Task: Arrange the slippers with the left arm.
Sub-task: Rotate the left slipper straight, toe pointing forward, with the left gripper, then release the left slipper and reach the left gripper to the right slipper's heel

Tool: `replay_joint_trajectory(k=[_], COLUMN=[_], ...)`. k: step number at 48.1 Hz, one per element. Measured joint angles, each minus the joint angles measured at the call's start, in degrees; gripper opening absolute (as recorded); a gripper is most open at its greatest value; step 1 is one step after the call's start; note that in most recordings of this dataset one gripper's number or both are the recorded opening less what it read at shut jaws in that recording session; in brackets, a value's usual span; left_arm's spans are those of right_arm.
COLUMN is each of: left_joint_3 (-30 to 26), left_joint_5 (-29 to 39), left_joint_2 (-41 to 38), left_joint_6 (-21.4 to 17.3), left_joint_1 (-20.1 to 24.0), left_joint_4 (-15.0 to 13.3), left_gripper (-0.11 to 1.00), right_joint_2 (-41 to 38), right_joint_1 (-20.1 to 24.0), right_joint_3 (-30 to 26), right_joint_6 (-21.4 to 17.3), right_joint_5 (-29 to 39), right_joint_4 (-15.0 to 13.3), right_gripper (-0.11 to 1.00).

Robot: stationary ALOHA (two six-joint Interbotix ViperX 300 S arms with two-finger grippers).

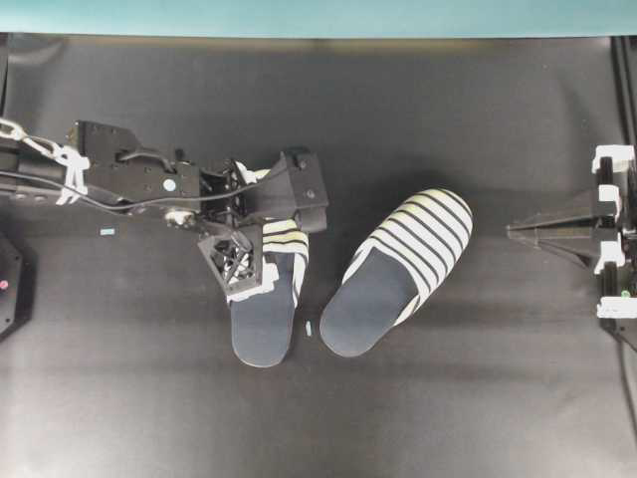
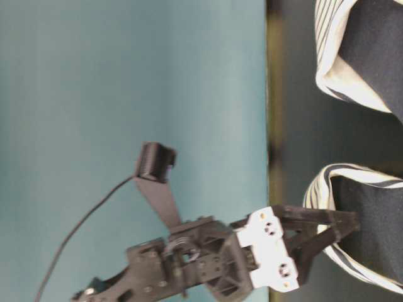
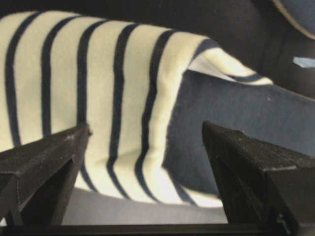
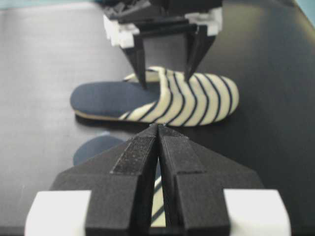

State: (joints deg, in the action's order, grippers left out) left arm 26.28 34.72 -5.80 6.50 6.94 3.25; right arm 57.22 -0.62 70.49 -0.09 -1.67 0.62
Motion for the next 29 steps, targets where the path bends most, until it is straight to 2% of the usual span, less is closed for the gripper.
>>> replay_joint_trajectory(k=[5,10,16,23,28,29], left_joint_3=[-0.44,-1.58,-3.08,-4.22,-5.63,-6.15], left_joint_5=[-0.09,-0.70,-5.62,-14.59,-19.34,-20.04], left_joint_2=[2.64,5.89,6.77,3.43,-0.18,-0.79], left_joint_6=[-3.08,-9.76,-21.09,-39.99,-50.01,-50.80], left_joint_1=[-0.53,-1.93,-2.99,-2.55,-2.37,-2.46], left_joint_4=[0.09,0.00,0.00,0.00,0.09,0.09], left_gripper=[0.89,0.89,0.89,0.89,0.89,0.89], right_joint_2=[0.00,0.00,0.00,0.26,0.53,0.53], right_joint_1=[0.00,0.00,0.00,0.00,0.00,0.00], right_joint_3=[0.09,0.09,0.09,0.09,0.09,0.09], right_joint_6=[0.00,0.00,0.00,0.00,-0.09,0.00], right_joint_5=[0.09,0.09,0.00,-0.09,-0.09,-0.09], right_joint_4=[0.09,0.09,0.09,0.09,0.00,0.00], right_gripper=[0.00,0.00,0.00,0.00,0.00,0.00])
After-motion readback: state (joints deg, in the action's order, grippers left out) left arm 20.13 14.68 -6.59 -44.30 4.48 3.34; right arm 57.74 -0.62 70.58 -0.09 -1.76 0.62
